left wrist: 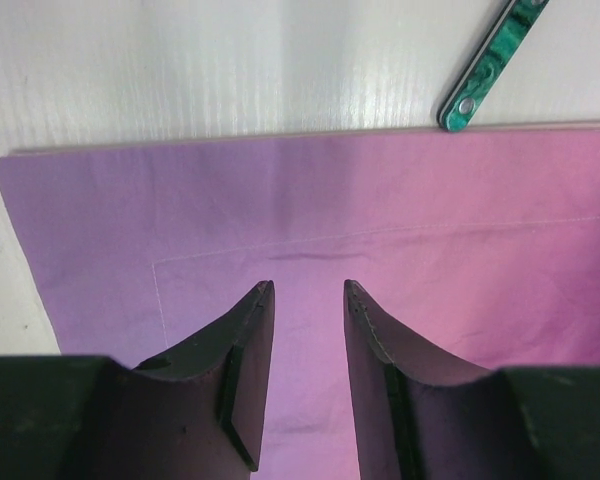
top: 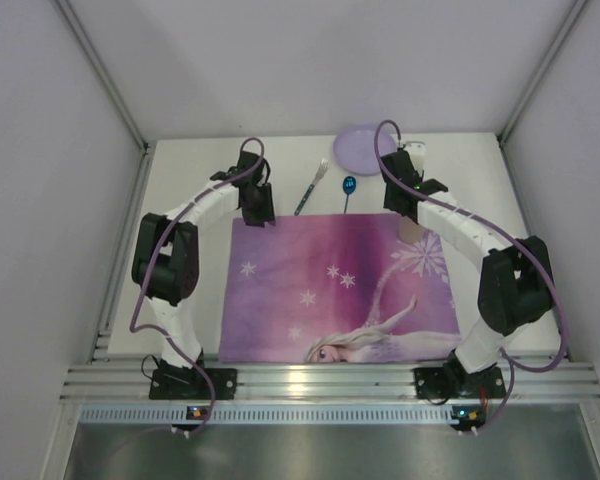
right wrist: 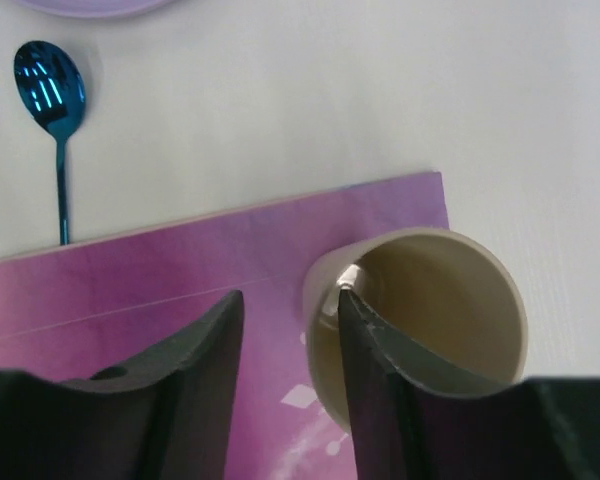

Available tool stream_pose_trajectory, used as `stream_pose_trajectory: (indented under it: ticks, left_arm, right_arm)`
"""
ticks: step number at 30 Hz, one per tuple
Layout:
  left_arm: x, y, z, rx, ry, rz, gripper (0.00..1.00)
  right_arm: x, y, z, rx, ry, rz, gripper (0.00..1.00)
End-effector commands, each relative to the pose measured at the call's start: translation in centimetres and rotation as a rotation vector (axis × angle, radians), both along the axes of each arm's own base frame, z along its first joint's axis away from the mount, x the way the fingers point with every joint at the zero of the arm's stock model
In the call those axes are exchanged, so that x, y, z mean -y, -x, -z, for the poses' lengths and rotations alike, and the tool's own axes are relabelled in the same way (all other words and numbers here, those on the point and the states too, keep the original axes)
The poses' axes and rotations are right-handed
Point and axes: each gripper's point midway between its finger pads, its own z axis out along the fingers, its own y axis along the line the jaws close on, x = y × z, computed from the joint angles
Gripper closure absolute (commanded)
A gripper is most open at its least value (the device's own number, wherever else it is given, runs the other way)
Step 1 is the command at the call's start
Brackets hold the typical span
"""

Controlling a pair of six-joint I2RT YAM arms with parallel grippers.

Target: Set the dinner table for one person

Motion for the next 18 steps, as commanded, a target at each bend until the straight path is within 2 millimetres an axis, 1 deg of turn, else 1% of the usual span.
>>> stream_pose_trajectory:
  ticks: [1,2,3,4,5,6,7,8,9,10,11,12,13,14,15,16,17,18]
  left_arm:
    - [0.7,-2.4,-1.6,0.071,0.016,0.002,0.60]
    - [0.8,-2.7,-1.8,0.079,0.020,0.006,0.60]
    - [1.1,-3.4,-2.5,0.105,0.029,0.013,0.60]
    - [1.3,-3.9,-2.7,0.120,0.028,0.027,0.60]
    - [1.5,-4.3,-3.1,0.136,0.028,0.037,0.60]
    - [1.7,-5.0,-4.0,0.165,0.031,0.047,0.60]
    - [1.9,-5.6,-4.1,0.186,0.025,0.069,0.59]
    - [2.0,-6.1,-4.5,0.202,0.021,0.079,0.59]
    - [2.3,-7.0,-5.4,0.234,0.024,0.089,0.58]
    - [2.4,-7.4,-5.0,0.233,0.017,0.109,0.58]
    - [3.0,-7.7,-5.1,0.237,0.034,0.136,0.57]
    - [3.7,-8.5,-6.1,0.261,0.056,0.160,0.56]
    - [4.1,-8.8,-5.1,0.245,0.059,0.180,0.55]
    - [5.1,-8.8,-5.0,0.239,0.091,0.217,0.54]
    - [5.7,-9.6,-5.8,0.263,0.105,0.236,0.53]
    - [6.1,-9.9,-4.5,0.246,0.097,0.253,0.50]
    - [6.7,-10.0,-4.1,0.237,0.100,0.269,0.49]
    - [7.5,-10.6,-4.8,0.256,0.121,0.289,0.48]
  right_arm:
    - [-1.4,-0.9,-2.4,0.033,-0.027,-0.044,0.55]
    - [-1.5,-1.1,-3.1,0.044,-0.032,-0.048,0.50]
    - [-1.5,-1.0,-3.5,0.047,-0.034,-0.050,0.45]
    - [-1.9,-1.2,-4.6,0.064,-0.041,-0.064,0.43]
    - [-1.9,-1.3,-5.1,0.069,-0.039,-0.067,0.41]
    - [-1.9,-1.2,-5.8,0.072,-0.038,-0.069,0.37]
    - [-2.2,-1.6,-7.4,0.103,-0.045,-0.076,0.33]
    - [-2.2,-1.7,-8.3,0.115,-0.045,-0.078,0.29]
    - [-2.2,-1.7,-9.0,0.125,-0.044,-0.082,0.23]
    - [-2.3,-1.9,-10.8,0.152,-0.051,-0.088,0.21]
    - [-2.2,-1.9,-11.5,0.161,-0.049,-0.087,0.19]
    - [-2.1,-1.6,-12.2,0.160,-0.047,-0.089,0.16]
    - [-2.2,-1.6,-13.7,0.185,-0.059,-0.092,0.16]
    - [-2.1,-1.4,-14.2,0.189,-0.060,-0.092,0.15]
    - [-2.0,-0.8,-14.8,0.191,-0.063,-0.096,0.14]
    - [-2.0,-0.6,-15.3,0.194,-0.073,-0.097,0.14]
    - [-1.8,-0.2,-15.6,0.194,-0.076,-0.097,0.15]
    - [-1.5,0.5,-16.2,0.199,-0.083,-0.097,0.14]
